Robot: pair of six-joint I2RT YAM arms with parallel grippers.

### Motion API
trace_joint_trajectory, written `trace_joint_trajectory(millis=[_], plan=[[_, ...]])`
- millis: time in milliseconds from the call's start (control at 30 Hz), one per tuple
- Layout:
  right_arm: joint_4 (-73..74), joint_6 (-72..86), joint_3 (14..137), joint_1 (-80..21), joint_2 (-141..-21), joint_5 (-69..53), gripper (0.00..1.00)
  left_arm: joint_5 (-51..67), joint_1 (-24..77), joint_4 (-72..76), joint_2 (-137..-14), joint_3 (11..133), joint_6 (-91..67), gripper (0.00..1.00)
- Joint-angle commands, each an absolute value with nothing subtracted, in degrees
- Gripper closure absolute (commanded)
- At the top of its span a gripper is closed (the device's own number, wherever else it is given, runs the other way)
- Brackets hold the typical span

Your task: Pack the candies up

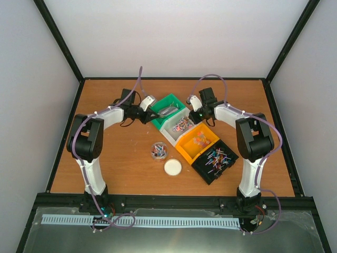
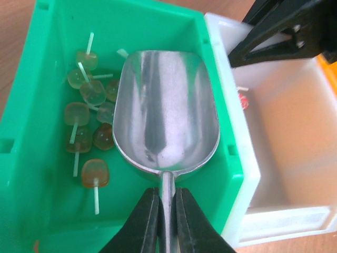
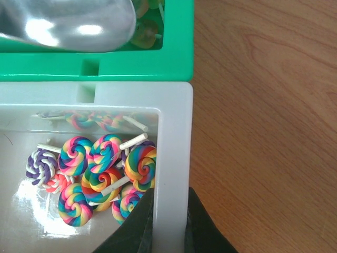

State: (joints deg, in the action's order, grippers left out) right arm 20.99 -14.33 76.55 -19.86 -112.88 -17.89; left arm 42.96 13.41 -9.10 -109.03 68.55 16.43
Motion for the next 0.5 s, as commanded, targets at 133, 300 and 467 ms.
trace_joint_trajectory(millis=[133, 300, 467], plan=[[21.16, -13.53, 76.86, -19.27, -114.28, -18.37, 0.97, 52.05, 9.46, 1.53, -105.45, 65.65, 10.83, 0.99], [21.19, -13.41, 76.64, -18.93, -113.27, -18.19, 0.97, 47.34, 9.40, -15.05, -104.80, 72.46, 19.83, 0.99], [20.76, -12.69, 76.70, -18.94, -112.41, -17.91, 0.97, 37.70, 9.40, -36.74, -103.53, 79.25, 33.47, 0.99]])
